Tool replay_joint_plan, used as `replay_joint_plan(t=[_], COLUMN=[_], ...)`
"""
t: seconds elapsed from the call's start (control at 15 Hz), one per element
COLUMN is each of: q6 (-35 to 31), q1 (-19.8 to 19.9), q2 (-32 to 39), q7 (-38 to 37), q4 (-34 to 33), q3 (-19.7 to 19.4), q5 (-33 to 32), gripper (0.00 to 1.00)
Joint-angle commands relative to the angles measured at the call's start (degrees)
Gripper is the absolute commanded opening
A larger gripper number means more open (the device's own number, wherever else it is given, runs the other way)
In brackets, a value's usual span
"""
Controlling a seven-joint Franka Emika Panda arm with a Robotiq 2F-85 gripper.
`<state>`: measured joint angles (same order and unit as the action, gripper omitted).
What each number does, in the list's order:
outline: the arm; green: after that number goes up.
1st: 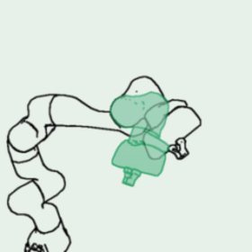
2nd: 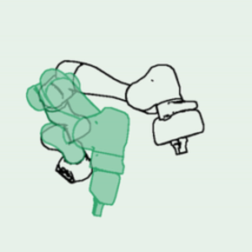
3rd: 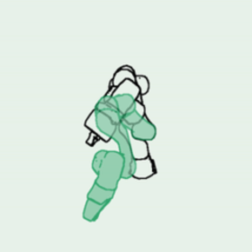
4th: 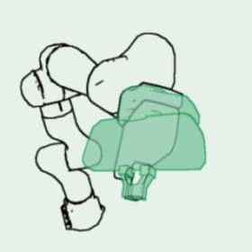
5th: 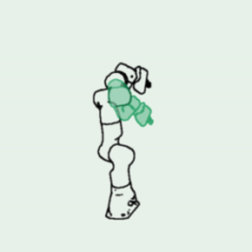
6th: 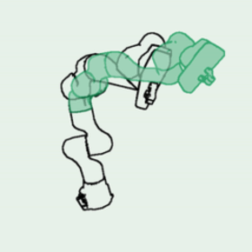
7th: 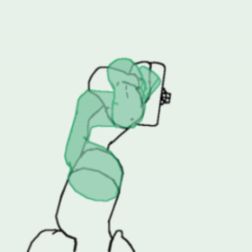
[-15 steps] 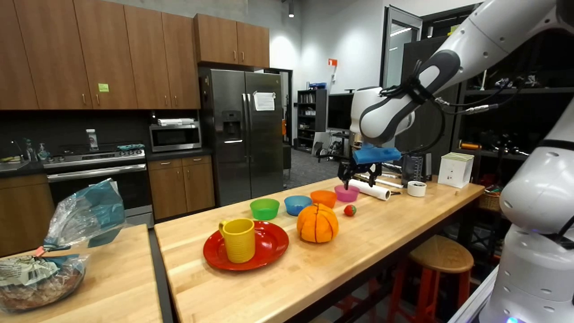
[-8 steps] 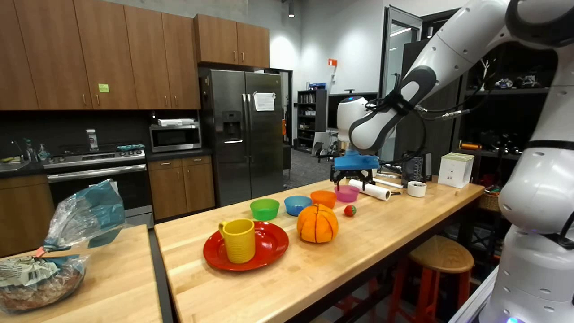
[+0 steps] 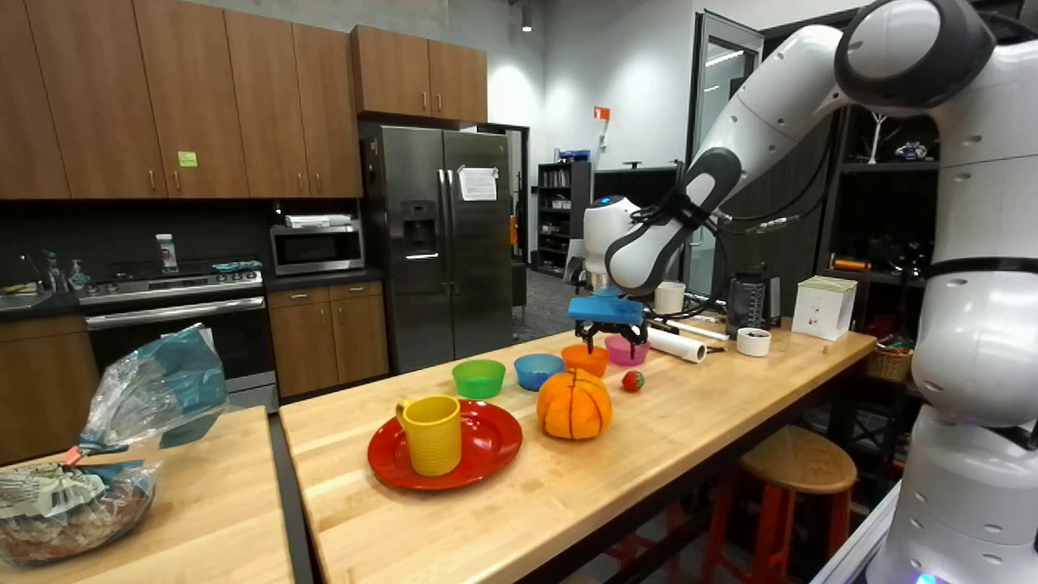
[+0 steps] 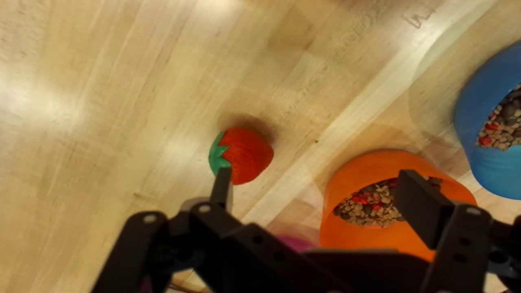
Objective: Pour the contents in the orange bowl into the purple bowl.
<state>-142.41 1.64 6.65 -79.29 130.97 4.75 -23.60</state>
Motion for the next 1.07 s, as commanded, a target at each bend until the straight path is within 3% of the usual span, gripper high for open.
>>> replay_joint_plan(t=[0.0, 0.4, 1.0], q6=[-2.1, -2.5, -2.5], q1=[-3.0, -5.2, -5.5], q2=[5.0, 6.9, 7.5], q7=[-2.7, -0.1, 0.0], q4=[-4.8, -6.3, -6.9], q3=[-4.0, -7.3, -7.6], q5=[-2.0, 0.1, 0.2], gripper=[1.00, 1.00, 1.00])
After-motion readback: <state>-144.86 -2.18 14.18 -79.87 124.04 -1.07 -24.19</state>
